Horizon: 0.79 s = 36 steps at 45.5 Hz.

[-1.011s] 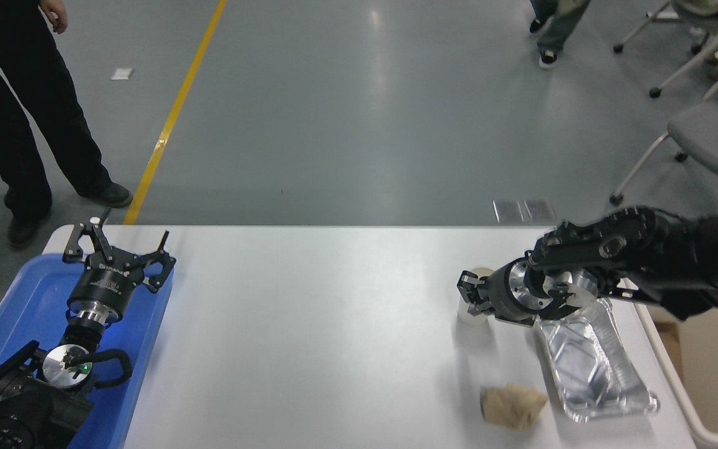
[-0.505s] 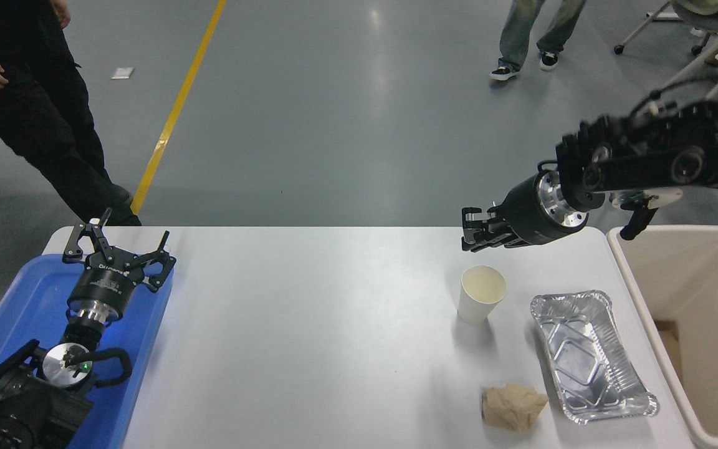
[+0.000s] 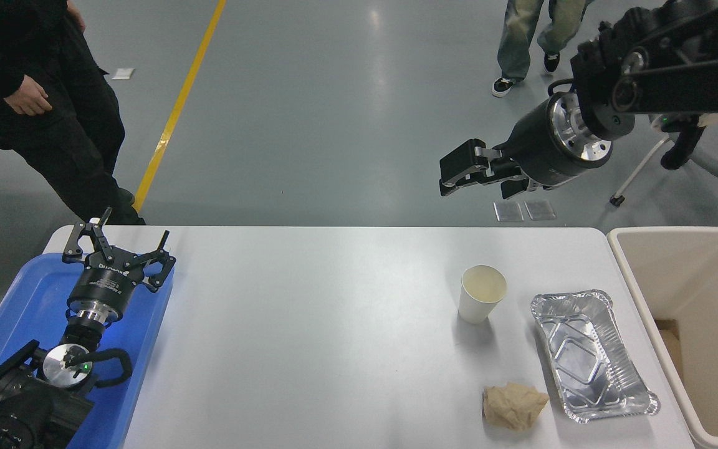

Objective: Pick up paper cup place in dustbin

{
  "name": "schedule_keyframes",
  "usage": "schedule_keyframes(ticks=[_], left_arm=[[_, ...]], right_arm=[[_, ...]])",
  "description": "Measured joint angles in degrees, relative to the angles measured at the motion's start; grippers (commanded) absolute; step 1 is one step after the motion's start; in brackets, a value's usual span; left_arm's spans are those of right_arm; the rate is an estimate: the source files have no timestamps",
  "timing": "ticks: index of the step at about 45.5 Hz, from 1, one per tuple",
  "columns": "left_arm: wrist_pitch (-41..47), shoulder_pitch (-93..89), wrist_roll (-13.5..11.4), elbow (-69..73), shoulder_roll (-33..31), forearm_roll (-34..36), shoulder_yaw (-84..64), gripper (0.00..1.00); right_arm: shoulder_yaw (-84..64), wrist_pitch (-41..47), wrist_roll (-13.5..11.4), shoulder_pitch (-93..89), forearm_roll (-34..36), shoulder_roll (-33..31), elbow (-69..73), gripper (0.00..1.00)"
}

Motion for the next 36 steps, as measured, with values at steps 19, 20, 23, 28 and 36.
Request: schedule_keyframes(ticks=[19, 20, 23, 28, 36], left_arm=[[0.0, 0.0, 0.0, 0.0, 0.0, 0.0, 0.0, 0.99], [0.0, 0.0, 0.0, 0.0, 0.0, 0.0, 0.0, 0.99], [0.0, 0.0, 0.0, 0.0, 0.0, 0.0, 0.0, 0.99], [0.0, 0.0, 0.0, 0.0, 0.0, 0.0, 0.0, 0.99], [0.0, 0.0, 0.0, 0.0, 0.0, 0.0, 0.0, 0.99]], right_arm=[[-1.3, 7.3, -0.1, 2.3, -5.6, 0.1, 1.3, 1.0], [-1.3, 7.5, -0.1, 2.3, -5.6, 0.1, 1.4, 1.0], [-1.4, 7.8, -0.1, 2.1, -5.7, 0.1, 1.4, 1.0], [-1.5, 7.8, -0.1, 1.6, -5.2, 0.1, 1.3, 1.0], [-1.7, 4.4, -0.2, -1.4, -3.9, 0.2, -0.6, 1.0]])
